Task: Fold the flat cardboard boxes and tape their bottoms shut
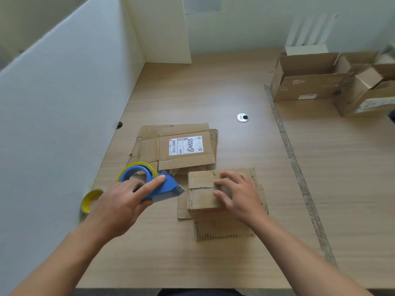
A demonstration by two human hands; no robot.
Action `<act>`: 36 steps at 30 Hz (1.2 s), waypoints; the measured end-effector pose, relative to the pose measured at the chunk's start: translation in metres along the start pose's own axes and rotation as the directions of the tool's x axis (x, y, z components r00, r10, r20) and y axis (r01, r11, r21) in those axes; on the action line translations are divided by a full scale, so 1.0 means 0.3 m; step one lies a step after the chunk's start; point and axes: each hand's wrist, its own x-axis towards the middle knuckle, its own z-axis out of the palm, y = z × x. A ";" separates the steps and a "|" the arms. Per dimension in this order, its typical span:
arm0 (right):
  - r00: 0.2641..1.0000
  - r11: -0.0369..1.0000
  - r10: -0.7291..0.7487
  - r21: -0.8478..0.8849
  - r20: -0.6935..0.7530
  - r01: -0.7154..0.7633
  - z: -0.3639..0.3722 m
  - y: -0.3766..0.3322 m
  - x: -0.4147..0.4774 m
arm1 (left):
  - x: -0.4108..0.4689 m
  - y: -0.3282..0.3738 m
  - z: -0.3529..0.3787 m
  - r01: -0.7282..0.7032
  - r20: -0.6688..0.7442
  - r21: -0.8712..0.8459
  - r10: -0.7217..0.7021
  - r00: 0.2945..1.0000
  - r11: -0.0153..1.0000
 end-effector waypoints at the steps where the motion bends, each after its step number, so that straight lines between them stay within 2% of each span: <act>1: 1.000 0.999 0.009 0.046 0.013 -0.009 -0.010 -0.001 0.001 | 0.019 0.017 -0.013 -0.036 0.001 0.008 0.036 0.999 0.999; 5: 0.996 0.949 0.044 0.307 0.079 -0.067 -0.066 0.002 0.007 | 0.104 0.088 -0.031 -0.142 0.051 0.002 0.141 0.989 0.990; 9: 0.985 0.819 0.106 0.550 0.138 -0.165 -0.117 0.009 -0.002 | 0.164 0.143 -0.002 -0.255 0.083 -0.047 0.258 0.962 0.966; 11: 0.982 0.781 0.109 0.598 0.154 -0.180 -0.135 0.010 -0.003 | 0.183 0.162 0.010 -0.311 0.076 -0.067 0.316 0.946 0.948; 15: 0.986 0.835 0.098 0.528 0.133 -0.154 -0.134 0.021 -0.001 | 0.211 0.175 0.033 -0.369 0.086 -0.075 0.375 0.923 0.926; 22: 0.981 0.721 0.192 0.672 0.040 -0.169 -0.120 0.048 -0.020 | 0.224 0.137 0.044 -0.277 0.165 -0.033 0.279 0.946 0.960; 24: 0.983 0.718 0.179 0.679 0.033 -0.154 -0.118 0.053 -0.029 | 0.225 0.153 0.046 -0.224 0.202 -0.005 0.220 0.954 0.975; 28: 0.980 0.688 0.200 0.713 -0.004 -0.138 -0.112 0.064 -0.035 | 0.235 0.203 0.101 -0.077 0.191 0.054 0.066 0.979 0.996; 31: 0.977 0.658 0.213 0.741 -0.011 -0.136 -0.130 0.084 -0.039 | 0.254 0.229 0.096 -0.077 0.227 0.054 0.063 0.972 0.996; 33: 0.976 0.654 0.217 0.745 -0.019 -0.131 -0.143 0.093 -0.045 | 0.256 0.243 0.090 -0.042 0.301 0.027 0.032 0.953 0.999; 36: 0.971 0.667 0.233 0.735 -0.048 -0.124 -0.161 0.106 -0.057 | 0.266 0.256 0.087 -0.019 0.301 0.002 0.017 0.953 1.000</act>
